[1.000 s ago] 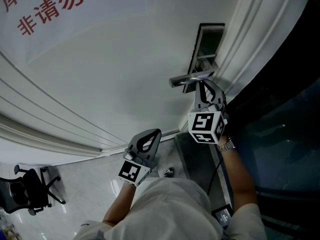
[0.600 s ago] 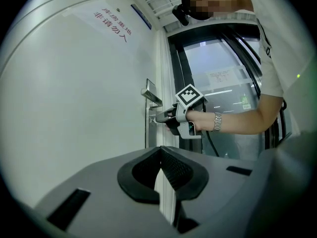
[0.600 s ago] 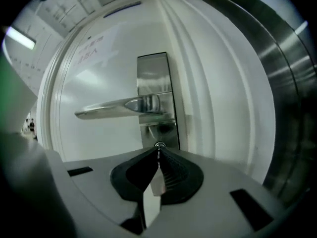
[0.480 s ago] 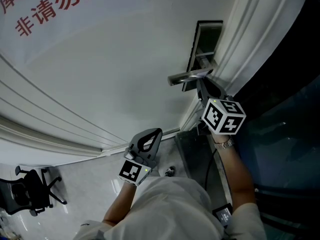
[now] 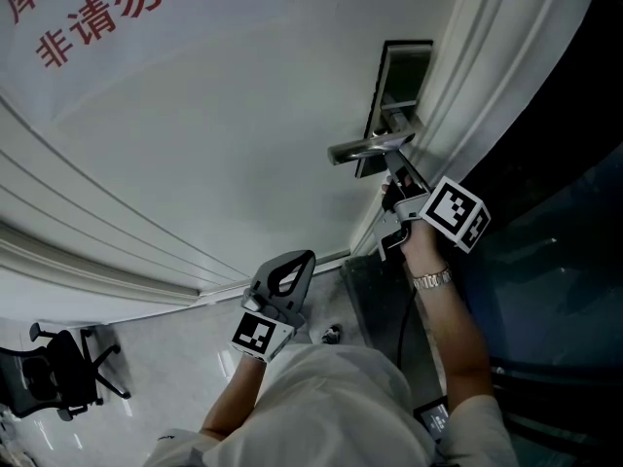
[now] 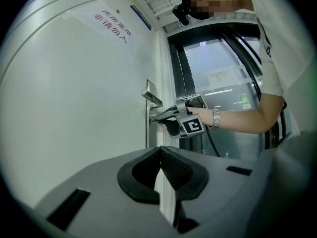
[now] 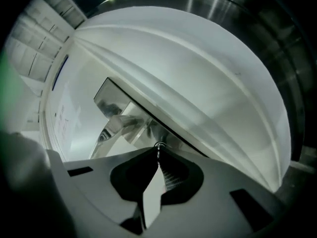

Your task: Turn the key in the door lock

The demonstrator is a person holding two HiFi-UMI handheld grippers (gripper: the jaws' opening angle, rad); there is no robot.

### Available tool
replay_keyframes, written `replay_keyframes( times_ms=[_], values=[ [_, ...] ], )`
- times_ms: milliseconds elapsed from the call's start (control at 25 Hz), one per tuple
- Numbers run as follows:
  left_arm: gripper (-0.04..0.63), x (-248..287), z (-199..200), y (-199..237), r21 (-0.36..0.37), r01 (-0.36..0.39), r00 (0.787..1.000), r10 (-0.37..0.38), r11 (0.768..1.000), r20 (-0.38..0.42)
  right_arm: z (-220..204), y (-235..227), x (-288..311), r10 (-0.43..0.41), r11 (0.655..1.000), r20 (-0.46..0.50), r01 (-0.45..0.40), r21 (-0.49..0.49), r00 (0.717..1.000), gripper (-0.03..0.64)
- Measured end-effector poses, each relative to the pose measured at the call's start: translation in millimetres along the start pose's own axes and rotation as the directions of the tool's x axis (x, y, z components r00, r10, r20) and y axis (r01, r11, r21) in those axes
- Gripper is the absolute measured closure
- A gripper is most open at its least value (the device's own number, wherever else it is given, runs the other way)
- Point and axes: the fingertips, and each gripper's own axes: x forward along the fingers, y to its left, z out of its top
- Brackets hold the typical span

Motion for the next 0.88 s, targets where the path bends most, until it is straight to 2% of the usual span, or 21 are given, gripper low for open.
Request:
replay_keyframes(
  times_ms=[160,320,400,520,560,640,680,720,760,800,880],
  values=[
    [0.592,-2,-1,-1,0.003,0.0,1.0,0.0,1.0,-0.004,-1,-1,0,0.032,0.992,0.012,-0.033,0.122,0.999,0.606],
    [0.592,-3,-2,-3,0.002,0.005,1.0,-0.005,1.0,-0.004,-1,-4,0,0.066,0.955,0.028,-0.072,0.288,0.997,0.591],
    [0.592,-4,-2,-4,0.004,0.007,1.0,-0.007,1.0,-0.003,0,-4,0,0.071,0.953,0.025,-0.075,0.293,0.997,0.588],
    [0.592,-7,-1,-5,0.004,0.008,1.0,-0.008,1.0,-0.002,-2,-2,0,0.054,0.984,-0.004,-0.052,0.169,0.999,0.588],
    [0.592,-8,-1,-5,0.003,0.006,1.0,-0.006,1.0,-0.003,-4,1,0,0.049,0.995,-0.02,-0.047,0.091,0.999,0.587],
    [0.592,-10,-1,-3,0.0,-0.003,1.0,0.003,1.0,-0.003,-7,9,-2,0.036,0.989,-0.055,-0.044,-0.139,0.998,0.507],
    [0.592,-12,-1,-2,-0.002,-0.007,1.0,0.007,1.0,-0.004,-9,13,-3,0.016,0.959,-0.069,-0.035,-0.283,0.997,0.483],
    [0.592,-13,-2,0,-0.002,-0.011,1.0,0.011,1.0,-0.005,-10,17,-5,-0.014,0.902,-0.075,-0.02,-0.431,0.997,0.47],
    [0.592,-14,-2,1,-0.003,-0.014,1.0,0.014,1.0,-0.006,-11,19,-6,-0.05,0.822,-0.074,-0.001,-0.569,0.996,0.465],
    [0.592,-14,-3,1,-0.003,-0.016,1.0,0.016,1.0,-0.006,-12,20,-6,-0.088,0.726,-0.066,0.019,-0.688,0.994,0.463],
    [0.592,-15,-4,1,-0.004,-0.016,1.0,0.016,1.0,-0.006,-13,21,-7,-0.151,0.525,-0.035,0.051,-0.849,0.988,0.463]
  ],
)
